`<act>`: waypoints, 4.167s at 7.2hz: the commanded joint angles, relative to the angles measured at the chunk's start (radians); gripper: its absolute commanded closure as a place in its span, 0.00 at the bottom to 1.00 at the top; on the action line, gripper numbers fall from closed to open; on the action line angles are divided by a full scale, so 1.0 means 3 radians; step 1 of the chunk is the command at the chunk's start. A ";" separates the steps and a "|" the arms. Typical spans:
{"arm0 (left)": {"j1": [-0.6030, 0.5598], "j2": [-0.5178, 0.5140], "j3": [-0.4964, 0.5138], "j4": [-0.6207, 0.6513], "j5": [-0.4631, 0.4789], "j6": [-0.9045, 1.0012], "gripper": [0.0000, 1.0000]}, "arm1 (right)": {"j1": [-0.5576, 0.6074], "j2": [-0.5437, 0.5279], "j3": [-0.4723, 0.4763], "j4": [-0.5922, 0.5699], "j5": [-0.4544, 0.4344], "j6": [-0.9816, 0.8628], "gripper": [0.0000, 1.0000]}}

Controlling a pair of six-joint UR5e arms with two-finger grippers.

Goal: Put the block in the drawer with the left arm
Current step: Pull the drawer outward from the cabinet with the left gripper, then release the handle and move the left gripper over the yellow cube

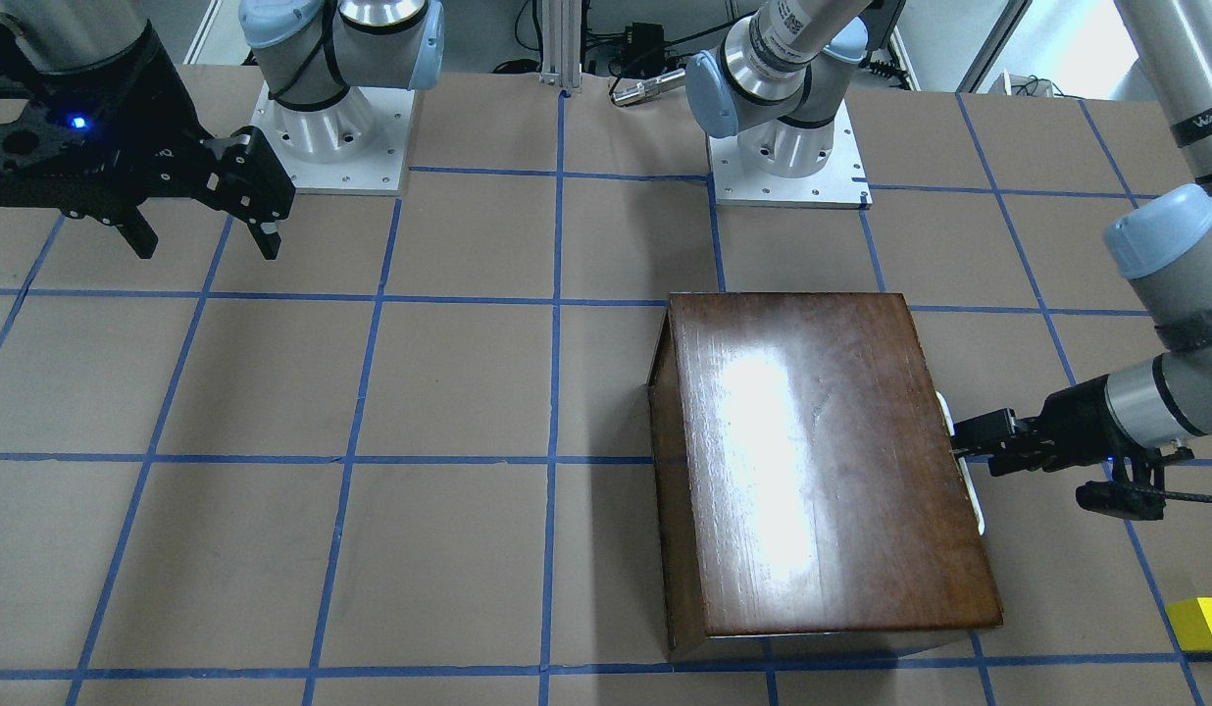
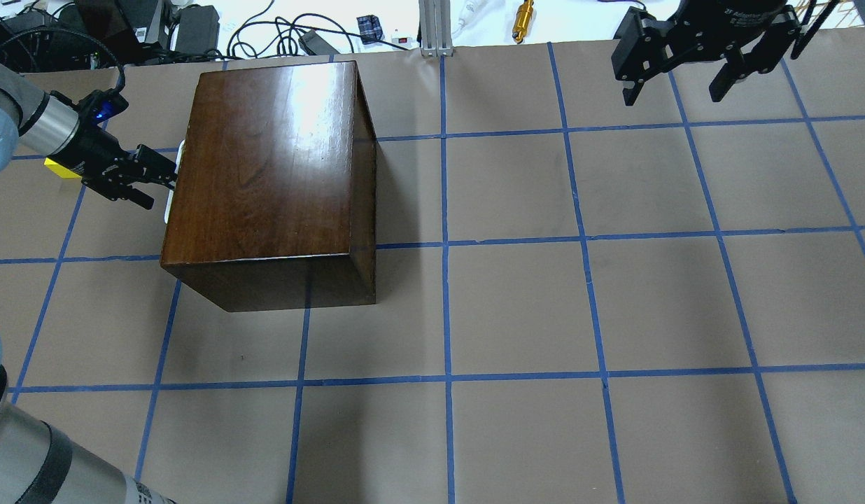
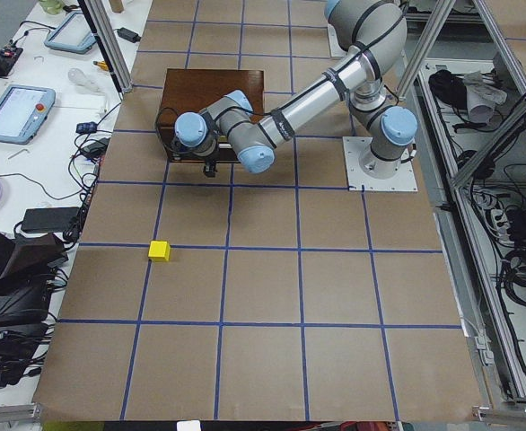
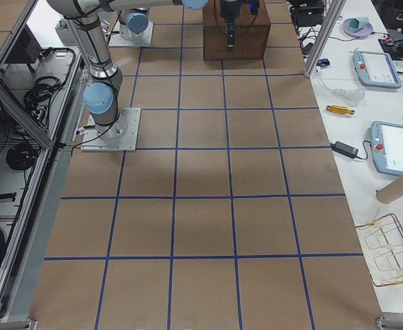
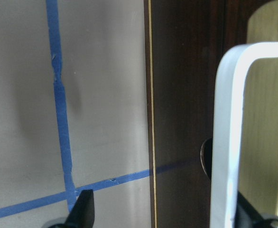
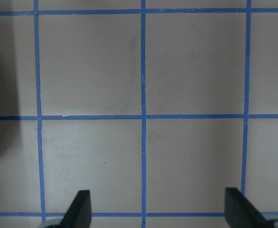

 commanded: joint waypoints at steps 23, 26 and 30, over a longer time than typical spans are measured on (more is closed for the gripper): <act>0.0425 0.0003 0.0036 0.0014 0.0186 0.0190 0.00 | 0.0001 0.0002 0.0000 0.0000 0.0003 0.0000 0.00; 0.0476 0.0003 0.0046 0.0009 0.0186 0.0200 0.00 | 0.0001 0.0002 0.0000 0.0000 -0.0002 0.0000 0.00; 0.0476 0.0029 0.0061 0.0009 0.0186 0.0185 0.00 | 0.0001 0.0002 0.0000 0.0000 -0.0002 0.0000 0.00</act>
